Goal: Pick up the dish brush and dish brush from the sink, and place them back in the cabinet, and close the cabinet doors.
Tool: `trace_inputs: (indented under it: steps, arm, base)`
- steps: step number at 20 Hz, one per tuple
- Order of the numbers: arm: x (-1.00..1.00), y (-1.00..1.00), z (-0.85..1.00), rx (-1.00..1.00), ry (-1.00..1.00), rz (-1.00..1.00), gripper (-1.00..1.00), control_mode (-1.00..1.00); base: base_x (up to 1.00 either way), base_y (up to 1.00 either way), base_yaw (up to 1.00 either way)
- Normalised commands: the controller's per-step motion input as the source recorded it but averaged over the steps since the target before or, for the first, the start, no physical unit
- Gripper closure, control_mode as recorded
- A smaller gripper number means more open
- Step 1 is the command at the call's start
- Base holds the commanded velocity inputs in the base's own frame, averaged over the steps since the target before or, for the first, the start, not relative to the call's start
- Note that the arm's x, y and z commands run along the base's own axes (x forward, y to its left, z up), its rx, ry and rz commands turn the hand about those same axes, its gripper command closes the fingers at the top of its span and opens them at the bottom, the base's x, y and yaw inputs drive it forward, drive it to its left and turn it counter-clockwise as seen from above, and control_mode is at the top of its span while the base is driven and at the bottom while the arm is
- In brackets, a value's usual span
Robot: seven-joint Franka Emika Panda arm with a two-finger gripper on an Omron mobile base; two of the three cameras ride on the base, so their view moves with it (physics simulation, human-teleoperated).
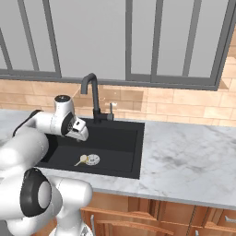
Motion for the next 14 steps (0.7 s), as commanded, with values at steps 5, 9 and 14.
trace_inputs:
  steps: [5, 9, 14]
  arm:
    - [0.13, 0.12, -0.14, 0.00, 0.00, 0.00, -1.00, -1.00]
    - [0.08, 0.11, -0.16, 0.00, 0.00, 0.00, -1.00, -1.00]
    - [0.08, 0.07, -0.14, 0.00, 0.00, 0.00, -1.00, -1.00]
  base:
    - [0.00, 0.00, 0.00]
    - [0.00, 0.00, 0.00]
    - [0.00, 0.00, 0.00]
